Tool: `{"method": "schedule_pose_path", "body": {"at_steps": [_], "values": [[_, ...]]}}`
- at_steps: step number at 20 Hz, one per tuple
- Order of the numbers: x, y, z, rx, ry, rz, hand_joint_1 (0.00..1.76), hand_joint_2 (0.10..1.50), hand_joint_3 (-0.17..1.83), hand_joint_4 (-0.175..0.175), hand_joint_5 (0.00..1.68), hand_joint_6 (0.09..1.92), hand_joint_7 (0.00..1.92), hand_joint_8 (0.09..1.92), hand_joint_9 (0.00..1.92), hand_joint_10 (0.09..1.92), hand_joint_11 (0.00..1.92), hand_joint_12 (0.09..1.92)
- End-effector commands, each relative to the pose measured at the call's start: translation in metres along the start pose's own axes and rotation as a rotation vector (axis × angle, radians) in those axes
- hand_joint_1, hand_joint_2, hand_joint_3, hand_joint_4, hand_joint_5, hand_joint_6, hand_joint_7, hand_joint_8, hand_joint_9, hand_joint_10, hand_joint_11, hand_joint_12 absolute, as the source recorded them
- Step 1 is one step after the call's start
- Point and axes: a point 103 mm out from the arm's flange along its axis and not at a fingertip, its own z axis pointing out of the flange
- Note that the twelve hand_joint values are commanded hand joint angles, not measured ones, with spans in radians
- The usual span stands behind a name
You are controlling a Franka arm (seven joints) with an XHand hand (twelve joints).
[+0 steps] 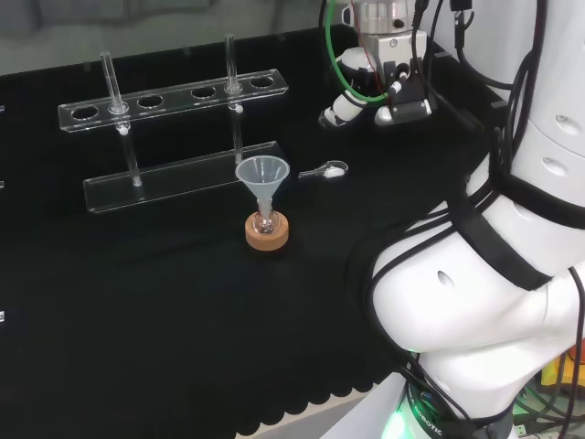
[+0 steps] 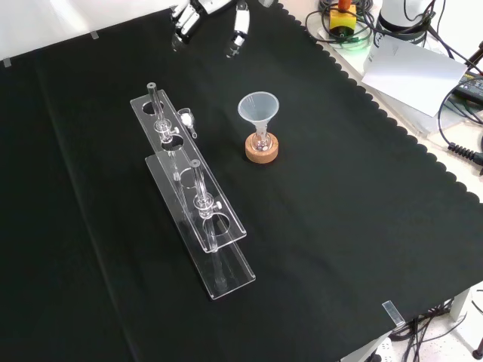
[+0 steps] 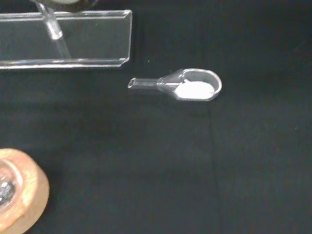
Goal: Pick up the weighing funnel.
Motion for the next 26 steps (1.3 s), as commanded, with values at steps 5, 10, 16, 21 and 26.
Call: {"method": "schedule_pose_path", "body": {"at_steps": [5, 10, 16, 21, 26], "values": [[-0.044, 0.077, 0.061, 0.057, 0.101, -0.061, 0.76, 0.68, 0.52, -0.070, 0.44, 0.09, 0.32, 0.70, 0.57, 0.63, 0.27, 1.40], [-0.050, 0.092, 0.075, 0.078, 0.111, -0.074, 0.76, 0.68, 0.52, -0.070, 0.44, 0.09, 0.32, 0.70, 0.57, 0.62, 0.28, 1.40], [-0.051, 0.102, 0.091, 0.095, 0.115, -0.088, 0.78, 0.68, 0.53, -0.069, 0.46, 0.09, 0.32, 0.70, 0.58, 0.62, 0.29, 1.40], [-0.052, 0.109, 0.103, 0.108, 0.122, -0.093, 0.79, 0.67, 0.53, -0.066, 0.48, 0.09, 0.32, 0.70, 0.58, 0.62, 0.30, 1.40], [-0.054, 0.114, 0.116, 0.120, 0.127, -0.104, 0.80, 0.67, 0.53, -0.065, 0.49, 0.09, 0.32, 0.70, 0.58, 0.62, 0.31, 1.40]]}}
